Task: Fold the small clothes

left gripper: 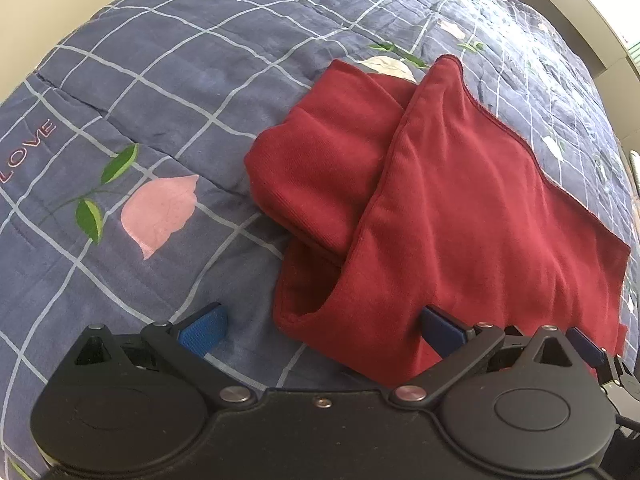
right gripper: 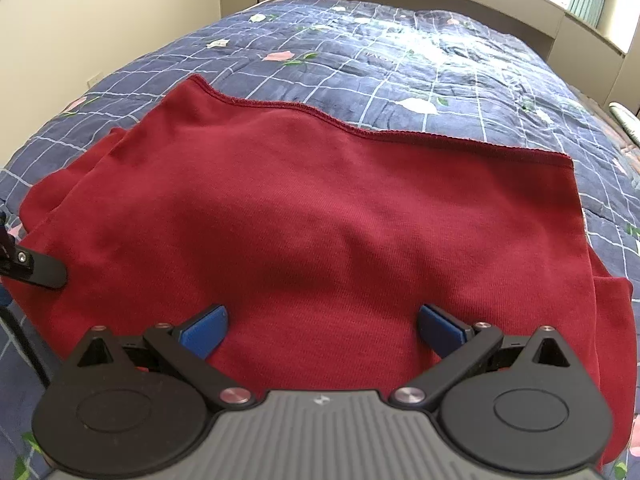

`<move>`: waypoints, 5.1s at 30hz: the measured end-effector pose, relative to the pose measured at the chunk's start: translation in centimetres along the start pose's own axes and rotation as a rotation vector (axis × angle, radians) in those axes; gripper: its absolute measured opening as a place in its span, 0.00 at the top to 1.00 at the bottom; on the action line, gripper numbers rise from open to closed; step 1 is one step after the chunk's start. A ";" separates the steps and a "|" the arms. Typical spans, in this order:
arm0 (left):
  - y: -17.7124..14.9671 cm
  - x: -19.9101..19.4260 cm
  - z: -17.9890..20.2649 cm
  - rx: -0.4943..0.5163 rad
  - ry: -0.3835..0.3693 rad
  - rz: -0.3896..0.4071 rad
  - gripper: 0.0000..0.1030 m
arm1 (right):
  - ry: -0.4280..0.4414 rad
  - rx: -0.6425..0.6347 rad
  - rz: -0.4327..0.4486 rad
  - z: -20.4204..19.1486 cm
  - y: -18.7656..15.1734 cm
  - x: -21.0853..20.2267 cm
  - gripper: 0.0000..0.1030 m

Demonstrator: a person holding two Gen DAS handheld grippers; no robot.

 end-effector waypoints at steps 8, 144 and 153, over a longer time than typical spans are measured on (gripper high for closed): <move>0.1 -0.2 0.2 -0.043 0.004 0.001 0.01 | -0.012 -0.033 0.001 0.6 -0.2 -2.2 0.00; -4.0 2.4 12.4 -0.028 0.061 0.136 0.01 | 0.237 0.042 0.117 14.0 9.7 -2.9 0.00; -4.0 2.2 11.9 -0.054 0.050 0.132 0.01 | 0.187 -0.089 0.050 9.4 13.6 1.7 0.00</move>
Point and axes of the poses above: each gripper's, at about its wrist camera, not at the fingertips, and x roughly the way its jaws point, z to its right, y to its top, the point moved 7 cm from there along x, roughly the way its jaws point, and after that the axes turned 7 degrees about -z, right-handed, at the moved point
